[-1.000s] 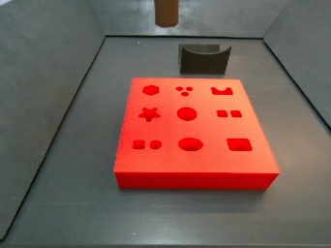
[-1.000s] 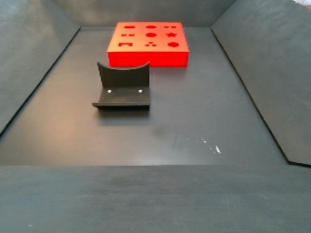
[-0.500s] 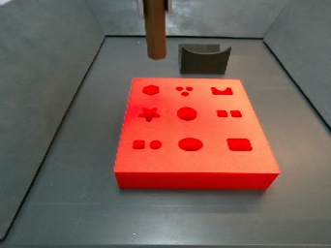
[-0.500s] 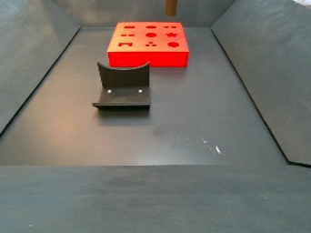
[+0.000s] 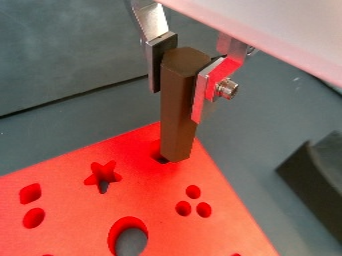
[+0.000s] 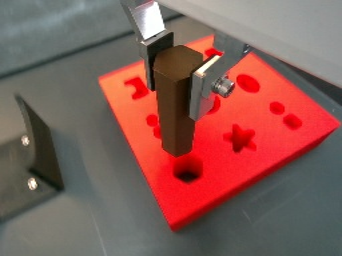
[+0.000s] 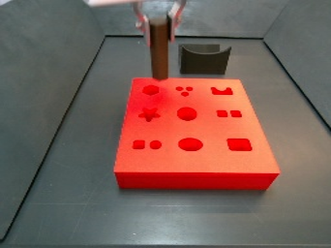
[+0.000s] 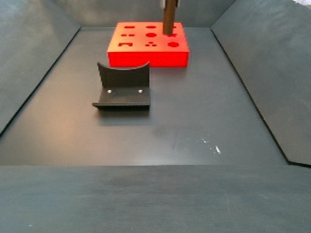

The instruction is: Insert the hexagon object.

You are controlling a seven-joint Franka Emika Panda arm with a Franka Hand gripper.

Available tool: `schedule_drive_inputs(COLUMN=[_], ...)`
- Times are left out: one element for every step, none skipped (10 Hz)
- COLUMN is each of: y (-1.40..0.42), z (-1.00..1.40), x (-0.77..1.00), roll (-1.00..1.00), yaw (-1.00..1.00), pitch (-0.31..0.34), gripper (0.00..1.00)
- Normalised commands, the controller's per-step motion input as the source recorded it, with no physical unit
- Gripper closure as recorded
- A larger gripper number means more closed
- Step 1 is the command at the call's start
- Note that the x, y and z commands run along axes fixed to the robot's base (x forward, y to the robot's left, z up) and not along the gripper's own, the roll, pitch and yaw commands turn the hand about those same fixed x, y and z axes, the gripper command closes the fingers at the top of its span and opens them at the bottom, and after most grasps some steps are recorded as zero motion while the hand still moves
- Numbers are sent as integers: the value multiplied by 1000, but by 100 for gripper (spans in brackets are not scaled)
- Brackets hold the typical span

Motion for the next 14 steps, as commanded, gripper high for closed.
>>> schedule_drive_inputs(y=[0,23,-9,-66,-43,-14,0,86,51,0,-80,-77,0,-6], z=[-326,-297,-131,-137,-177,-260,-300,-209,-80,0,-9,-71,-40,-1000], x=[-189,-191,0,189,243,97,0,-157,-303,-334,-97,0,0,263], roll=[4,43,23,7,20,31,27,0,0,-13,0,0,0,77], yaw=[680,569,386,163,77,31,3,0,0,14,63,129,0,-29], pitch=[-43,-57,-10,0,0,0,0,0,-30,-90,-73,-27,0,0], gripper=[100,100,100,100,100,100,100,100,100,100,100,100,100,100])
